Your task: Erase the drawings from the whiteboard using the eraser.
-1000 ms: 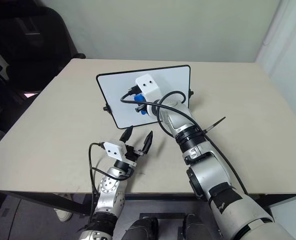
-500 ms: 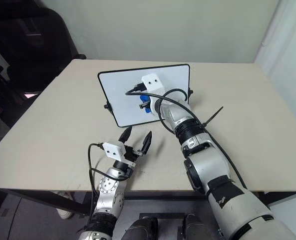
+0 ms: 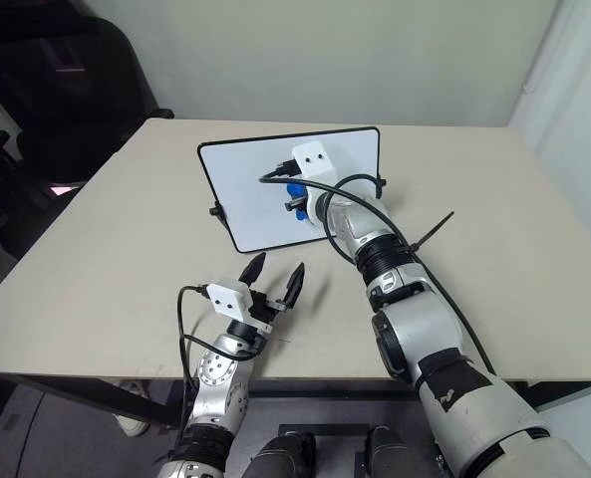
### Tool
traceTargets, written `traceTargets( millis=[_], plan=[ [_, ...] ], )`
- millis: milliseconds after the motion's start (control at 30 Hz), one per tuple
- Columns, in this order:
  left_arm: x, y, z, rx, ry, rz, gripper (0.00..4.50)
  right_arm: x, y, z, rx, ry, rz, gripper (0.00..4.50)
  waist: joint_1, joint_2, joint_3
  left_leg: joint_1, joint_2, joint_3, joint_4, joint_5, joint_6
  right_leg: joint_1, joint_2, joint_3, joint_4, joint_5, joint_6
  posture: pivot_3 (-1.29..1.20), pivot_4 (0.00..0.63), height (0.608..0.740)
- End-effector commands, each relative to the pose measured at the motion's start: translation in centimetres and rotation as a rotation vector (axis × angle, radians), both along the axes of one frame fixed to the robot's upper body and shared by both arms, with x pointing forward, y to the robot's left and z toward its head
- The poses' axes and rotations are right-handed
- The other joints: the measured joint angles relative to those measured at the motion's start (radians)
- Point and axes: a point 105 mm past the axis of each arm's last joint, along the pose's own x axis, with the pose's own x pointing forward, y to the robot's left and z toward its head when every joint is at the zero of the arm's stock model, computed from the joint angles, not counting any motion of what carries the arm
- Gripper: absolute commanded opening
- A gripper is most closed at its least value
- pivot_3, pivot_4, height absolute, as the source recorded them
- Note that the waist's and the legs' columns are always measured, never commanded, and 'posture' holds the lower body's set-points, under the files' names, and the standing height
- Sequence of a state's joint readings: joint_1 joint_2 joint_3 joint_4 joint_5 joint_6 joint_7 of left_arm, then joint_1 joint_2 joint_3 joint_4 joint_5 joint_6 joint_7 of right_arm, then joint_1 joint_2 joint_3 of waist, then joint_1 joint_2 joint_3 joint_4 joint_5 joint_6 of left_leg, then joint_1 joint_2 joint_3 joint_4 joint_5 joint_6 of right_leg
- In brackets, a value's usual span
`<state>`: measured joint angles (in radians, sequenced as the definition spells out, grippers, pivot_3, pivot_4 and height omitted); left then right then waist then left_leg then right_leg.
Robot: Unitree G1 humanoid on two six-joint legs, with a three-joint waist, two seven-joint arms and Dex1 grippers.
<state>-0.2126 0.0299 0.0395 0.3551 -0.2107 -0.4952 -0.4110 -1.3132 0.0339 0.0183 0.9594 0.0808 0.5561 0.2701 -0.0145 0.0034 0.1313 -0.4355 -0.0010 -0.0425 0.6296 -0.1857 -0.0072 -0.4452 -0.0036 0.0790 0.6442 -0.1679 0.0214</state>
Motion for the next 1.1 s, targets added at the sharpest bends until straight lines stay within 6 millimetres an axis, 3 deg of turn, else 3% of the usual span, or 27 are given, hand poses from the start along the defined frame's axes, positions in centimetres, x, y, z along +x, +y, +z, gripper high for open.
traceTargets(
  millis=[33, 400, 533, 700, 967, 1033, 1100],
  plan=[
    [-0.4, 0.1, -0.4, -0.010, 0.013, 0.006, 4.50, 1.4, -2.9, 2.1, -0.025, -0.070, -0.113, 1.06, 0.001, 0.000, 0.000, 0.000, 0.000, 0.000, 0.000, 0.000, 0.000, 0.000, 0.000, 0.000, 0.000, 0.000, 0.000, 0.00, 0.150, 0.740],
    [-0.4, 0.1, -0.3, -0.016, 0.013, 0.003, 4.50, 1.7, -6.3, 2.0, 0.008, -0.046, -0.208, 1.06, 0.001, 0.000, 0.000, 0.000, 0.000, 0.000, 0.000, 0.000, 0.000, 0.000, 0.000, 0.000, -0.001, 0.000, 0.000, 0.00, 0.150, 0.740],
    [-0.3, -0.1, -0.2, -0.018, 0.013, -0.006, 4.50, -0.2, -6.3, 2.9, 0.090, -0.019, -0.111, 1.06, 0.003, 0.000, 0.000, 0.000, 0.000, 0.000, 0.000, 0.000, 0.000, 0.000, 0.000, 0.000, 0.000, 0.000, 0.000, 0.00, 0.150, 0.740],
    [-0.2, -0.4, -0.3, -0.021, 0.021, -0.019, 4.50, -3.2, -9.2, 2.8, 0.149, 0.071, -0.111, 1.06, 0.014, 0.000, 0.000, 0.000, -0.001, 0.001, 0.000, 0.002, 0.002, 0.001, 0.000, 0.000, 0.000, 0.001, 0.002, 0.00, 0.150, 0.740],
    [0.1, -0.7, -0.4, -0.024, 0.031, -0.034, 4.50, -7.7, -17.0, -1.7, 0.073, 0.215, -0.291, 1.06, 0.020, 0.001, 0.000, 0.001, -0.001, 0.000, 0.000, 0.005, 0.007, 0.004, 0.000, 0.000, 0.000, -0.002, 0.006, 0.00, 0.150, 0.740],
    [0.3, -0.9, -0.5, -0.025, 0.034, -0.040, 4.50, -8.3, -18.0, -2.7, 0.073, 0.240, -0.313, 1.06, 0.020, 0.001, -0.001, 0.001, -0.001, 0.000, 0.000, 0.005, 0.008, 0.004, 0.000, 0.000, 0.000, -0.001, 0.006, 0.00, 0.150, 0.740],
    [0.4, -1.1, -0.5, -0.025, 0.036, -0.047, 4.50, -8.9, -18.2, -3.4, 0.084, 0.259, -0.306, 1.48, 0.019, 0.001, -0.001, 0.002, -0.001, 0.000, 0.000, 0.005, 0.008, 0.005, 0.000, 0.000, 0.000, -0.001, 0.007, 0.00, 0.150, 0.740]
  ],
)
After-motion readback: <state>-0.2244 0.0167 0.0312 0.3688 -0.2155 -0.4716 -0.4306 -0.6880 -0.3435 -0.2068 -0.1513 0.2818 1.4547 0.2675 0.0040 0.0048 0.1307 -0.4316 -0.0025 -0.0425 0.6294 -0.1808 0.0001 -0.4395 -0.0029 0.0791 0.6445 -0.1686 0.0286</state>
